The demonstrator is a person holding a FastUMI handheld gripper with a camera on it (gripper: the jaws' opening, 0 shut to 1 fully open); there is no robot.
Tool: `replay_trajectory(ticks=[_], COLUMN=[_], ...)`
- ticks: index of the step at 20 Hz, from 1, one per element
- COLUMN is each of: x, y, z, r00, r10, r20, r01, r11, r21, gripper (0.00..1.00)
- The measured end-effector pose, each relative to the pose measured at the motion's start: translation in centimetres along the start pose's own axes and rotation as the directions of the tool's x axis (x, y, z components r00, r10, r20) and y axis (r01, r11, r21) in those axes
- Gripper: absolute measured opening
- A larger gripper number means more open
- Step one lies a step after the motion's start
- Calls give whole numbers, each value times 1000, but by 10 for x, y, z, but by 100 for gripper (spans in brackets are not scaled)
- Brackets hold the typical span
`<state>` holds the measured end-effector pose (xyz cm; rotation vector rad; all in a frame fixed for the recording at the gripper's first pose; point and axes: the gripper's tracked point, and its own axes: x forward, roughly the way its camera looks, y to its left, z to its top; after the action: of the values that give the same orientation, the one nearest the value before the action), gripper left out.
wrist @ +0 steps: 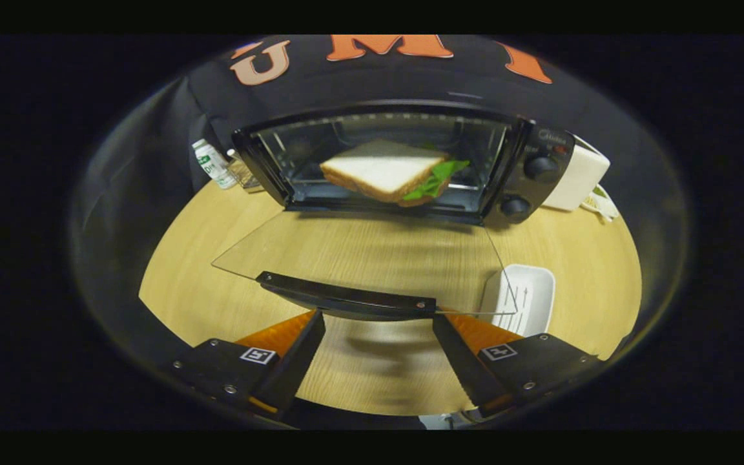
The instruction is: Open the toaster oven, put the food inside, and close the toaster oven door.
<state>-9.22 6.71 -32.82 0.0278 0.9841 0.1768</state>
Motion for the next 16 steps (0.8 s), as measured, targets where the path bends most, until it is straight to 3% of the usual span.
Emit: replay_trajectory(ticks=[9,16], x=[-24,-16], y=[-10,-8], z=[96,162], r00=[984,956], r10=[43,-52], r20=[175,289], r01=[-51,94], r11=[998,987], r21=[43,-133], gripper=[100,100])
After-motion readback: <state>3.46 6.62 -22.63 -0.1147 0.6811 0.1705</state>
